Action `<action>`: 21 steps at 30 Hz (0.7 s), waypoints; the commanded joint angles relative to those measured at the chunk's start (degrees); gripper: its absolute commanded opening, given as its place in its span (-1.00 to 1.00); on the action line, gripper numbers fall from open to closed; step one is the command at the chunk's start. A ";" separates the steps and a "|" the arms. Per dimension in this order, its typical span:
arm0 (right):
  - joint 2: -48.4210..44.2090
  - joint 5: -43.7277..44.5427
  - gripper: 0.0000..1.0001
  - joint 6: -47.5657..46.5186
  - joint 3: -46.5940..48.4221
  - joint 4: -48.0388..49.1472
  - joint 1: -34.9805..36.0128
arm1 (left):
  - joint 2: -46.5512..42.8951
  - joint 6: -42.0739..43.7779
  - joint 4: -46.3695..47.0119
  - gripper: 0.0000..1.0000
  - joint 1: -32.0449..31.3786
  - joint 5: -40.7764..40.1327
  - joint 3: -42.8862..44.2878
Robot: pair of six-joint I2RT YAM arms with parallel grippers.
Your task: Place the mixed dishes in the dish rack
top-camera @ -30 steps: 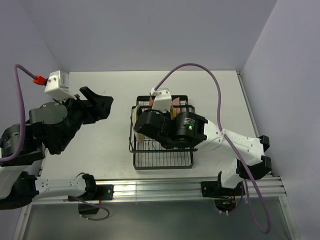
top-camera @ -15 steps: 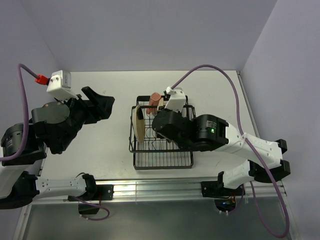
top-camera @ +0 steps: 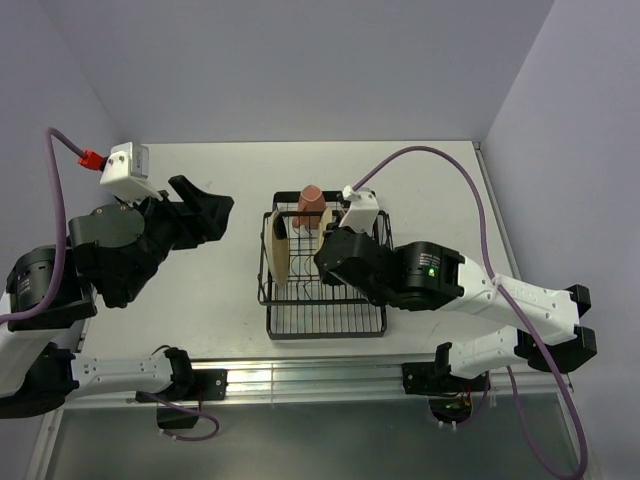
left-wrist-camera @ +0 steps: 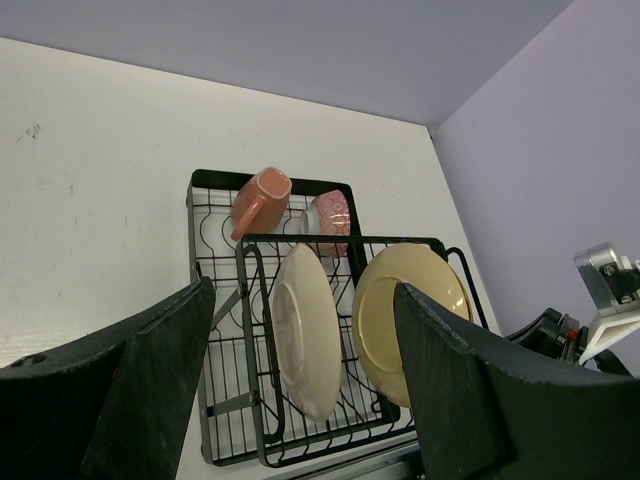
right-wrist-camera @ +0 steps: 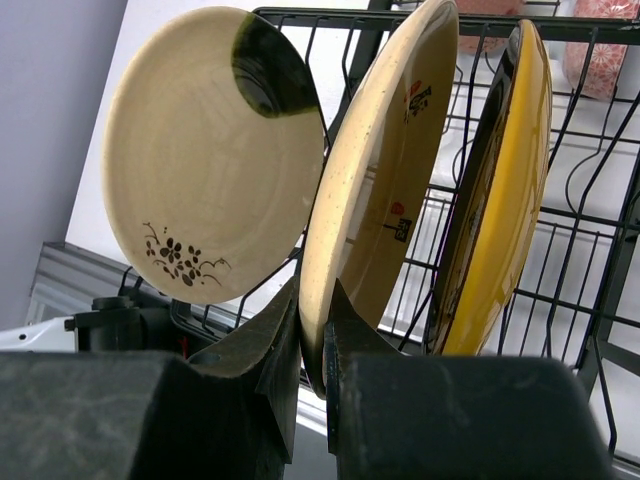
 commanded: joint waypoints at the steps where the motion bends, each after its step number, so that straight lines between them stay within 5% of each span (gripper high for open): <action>1: -2.11 -1.28 -1.00 0.57 -0.79 5.34 -0.31 | 0.27 -0.48 1.91 0.56 -0.28 0.46 0.04; 21: -4.57 -4.09 -1.00 -0.93 -3.96 2.97 -1.37 | 0.54 -0.66 1.73 0.56 -0.28 0.81 -0.05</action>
